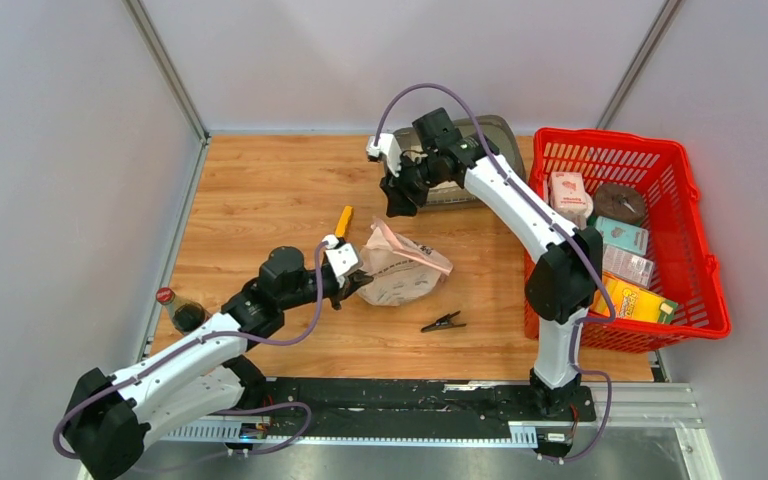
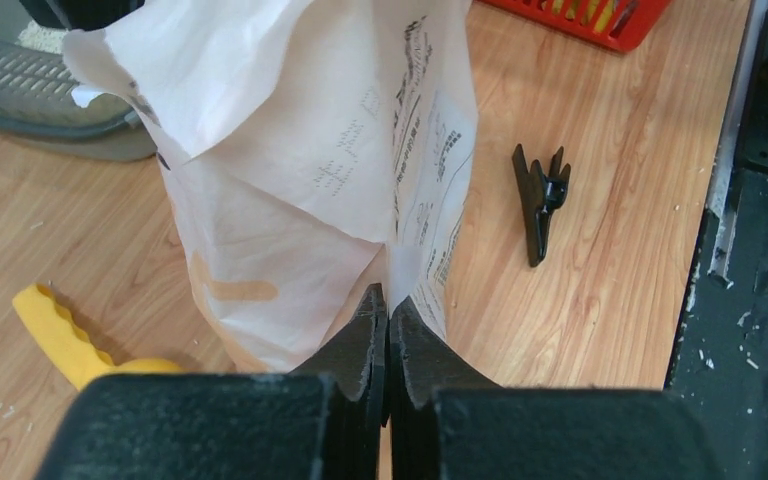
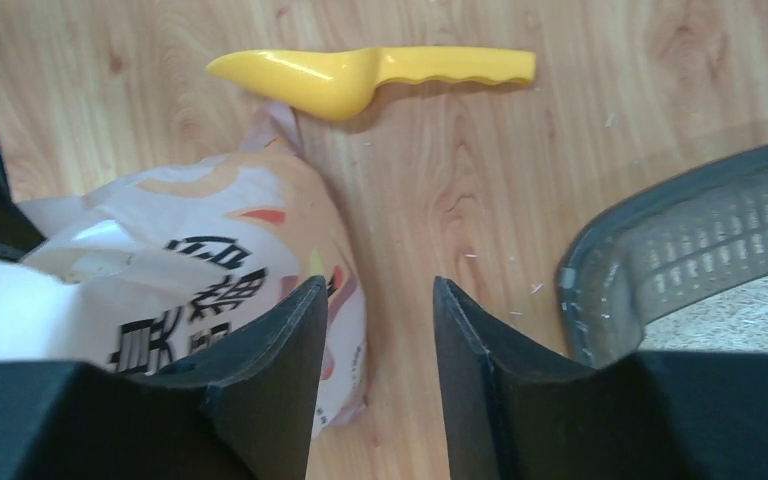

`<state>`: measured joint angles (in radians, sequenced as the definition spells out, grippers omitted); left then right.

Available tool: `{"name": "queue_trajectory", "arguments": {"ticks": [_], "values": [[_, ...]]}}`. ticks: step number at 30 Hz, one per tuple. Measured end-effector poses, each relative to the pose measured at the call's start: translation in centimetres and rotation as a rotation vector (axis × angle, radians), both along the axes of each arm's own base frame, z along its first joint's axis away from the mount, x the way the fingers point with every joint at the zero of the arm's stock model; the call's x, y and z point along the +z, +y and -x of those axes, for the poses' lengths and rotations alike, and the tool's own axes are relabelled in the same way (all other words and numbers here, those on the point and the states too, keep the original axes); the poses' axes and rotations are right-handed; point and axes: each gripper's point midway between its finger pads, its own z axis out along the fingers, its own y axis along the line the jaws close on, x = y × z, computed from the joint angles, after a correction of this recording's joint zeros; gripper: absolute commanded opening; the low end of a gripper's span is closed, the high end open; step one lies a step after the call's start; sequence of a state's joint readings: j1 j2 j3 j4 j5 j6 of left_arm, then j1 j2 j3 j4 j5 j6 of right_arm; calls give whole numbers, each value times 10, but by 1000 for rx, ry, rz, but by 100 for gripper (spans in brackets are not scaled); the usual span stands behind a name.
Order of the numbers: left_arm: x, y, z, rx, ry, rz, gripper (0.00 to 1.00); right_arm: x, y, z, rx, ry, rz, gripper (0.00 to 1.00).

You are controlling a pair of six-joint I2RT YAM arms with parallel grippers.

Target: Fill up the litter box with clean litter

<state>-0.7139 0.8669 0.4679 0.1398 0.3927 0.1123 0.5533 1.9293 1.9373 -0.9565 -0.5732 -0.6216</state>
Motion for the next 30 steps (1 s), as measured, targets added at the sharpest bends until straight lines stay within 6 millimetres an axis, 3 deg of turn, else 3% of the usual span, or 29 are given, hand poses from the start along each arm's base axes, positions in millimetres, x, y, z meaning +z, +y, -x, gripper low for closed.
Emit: {"name": "queue_trajectory", "arguments": {"ticks": [7,13,19,30], "values": [[3,-3,2,-57,-10,-35,0,-4,2,16,43,64,-14,41],[5,-6,-1,-65,-8,-43,0,-7,0,45,116,163,-15,40],[2,-8,-3,-73,-8,-55,0,1,16,64,170,232,-84,41],[11,-4,-17,-73,1,-29,6,-5,33,72,194,343,-155,42]]}}
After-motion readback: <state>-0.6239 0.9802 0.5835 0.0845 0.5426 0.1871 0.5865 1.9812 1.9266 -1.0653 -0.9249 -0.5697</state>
